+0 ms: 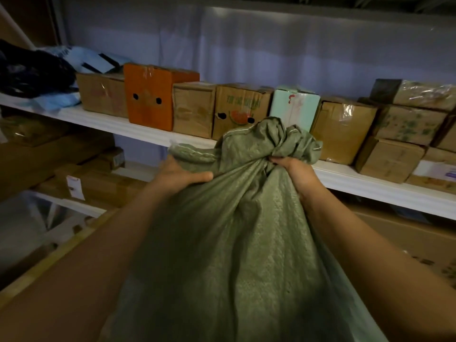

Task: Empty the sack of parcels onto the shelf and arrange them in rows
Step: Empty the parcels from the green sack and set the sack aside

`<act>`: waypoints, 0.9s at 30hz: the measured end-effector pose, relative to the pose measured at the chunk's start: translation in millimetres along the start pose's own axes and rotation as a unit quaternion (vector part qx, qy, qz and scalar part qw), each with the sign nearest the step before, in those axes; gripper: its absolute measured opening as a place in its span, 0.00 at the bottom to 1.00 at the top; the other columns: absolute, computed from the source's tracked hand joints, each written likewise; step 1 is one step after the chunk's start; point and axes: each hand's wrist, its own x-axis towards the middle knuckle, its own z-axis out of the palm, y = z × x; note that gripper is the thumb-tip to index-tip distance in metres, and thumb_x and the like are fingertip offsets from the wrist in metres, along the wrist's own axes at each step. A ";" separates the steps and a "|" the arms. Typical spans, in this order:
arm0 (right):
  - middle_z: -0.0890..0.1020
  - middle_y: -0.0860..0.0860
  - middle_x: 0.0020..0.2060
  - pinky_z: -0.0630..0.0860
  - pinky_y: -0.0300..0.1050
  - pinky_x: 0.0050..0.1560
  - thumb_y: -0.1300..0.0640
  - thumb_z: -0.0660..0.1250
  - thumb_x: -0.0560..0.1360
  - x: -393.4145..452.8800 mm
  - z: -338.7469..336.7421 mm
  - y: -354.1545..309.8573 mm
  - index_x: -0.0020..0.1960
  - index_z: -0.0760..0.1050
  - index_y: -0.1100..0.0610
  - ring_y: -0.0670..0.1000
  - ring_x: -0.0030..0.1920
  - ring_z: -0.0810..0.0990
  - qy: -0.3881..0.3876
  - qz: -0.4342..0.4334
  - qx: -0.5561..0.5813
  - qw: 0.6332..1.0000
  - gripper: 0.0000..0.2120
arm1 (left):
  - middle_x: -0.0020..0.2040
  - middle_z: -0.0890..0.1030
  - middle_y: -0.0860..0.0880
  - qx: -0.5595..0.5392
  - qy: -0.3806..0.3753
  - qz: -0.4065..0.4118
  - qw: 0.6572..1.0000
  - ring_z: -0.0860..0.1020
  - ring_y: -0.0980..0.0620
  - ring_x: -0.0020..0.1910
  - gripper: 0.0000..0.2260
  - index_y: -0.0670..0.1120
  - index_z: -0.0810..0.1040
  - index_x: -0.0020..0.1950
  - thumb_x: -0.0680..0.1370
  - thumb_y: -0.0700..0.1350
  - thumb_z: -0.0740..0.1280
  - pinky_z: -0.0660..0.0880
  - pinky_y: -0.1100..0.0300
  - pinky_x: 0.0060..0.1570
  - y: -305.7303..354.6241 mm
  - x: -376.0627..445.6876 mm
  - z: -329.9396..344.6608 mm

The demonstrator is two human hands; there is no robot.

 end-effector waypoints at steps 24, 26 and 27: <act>0.80 0.55 0.54 0.80 0.42 0.43 0.69 0.64 0.75 -3.0 28.9 0.8 0.66 0.73 0.61 0.52 0.46 0.80 -0.027 -0.007 0.049 0.998 0.19 | 0.58 0.80 0.50 -0.333 -0.097 0.125 0.929 0.79 0.54 0.55 0.21 0.48 0.72 0.63 0.78 0.60 0.58 0.76 0.57 0.59 86.9 -11.9 27.3; 0.81 0.59 0.54 0.80 0.48 0.49 0.69 0.63 0.76 -5.1 25.9 4.6 0.65 0.73 0.64 0.58 0.50 0.80 -0.031 0.006 0.043 0.999 0.18 | 0.60 0.78 0.51 -0.251 -0.184 0.053 0.949 0.77 0.54 0.56 0.24 0.48 0.75 0.62 0.73 0.62 0.63 0.71 0.56 0.64 64.2 -28.5 46.8; 0.81 0.58 0.51 0.80 0.47 0.49 0.69 0.62 0.77 -8.5 23.2 5.3 0.65 0.73 0.66 0.58 0.51 0.80 -0.042 0.021 0.023 0.999 0.17 | 0.57 0.80 0.50 -0.194 -0.231 0.037 0.953 0.78 0.52 0.54 0.20 0.47 0.77 0.57 0.72 0.59 0.67 0.72 0.56 0.62 54.3 -38.4 55.7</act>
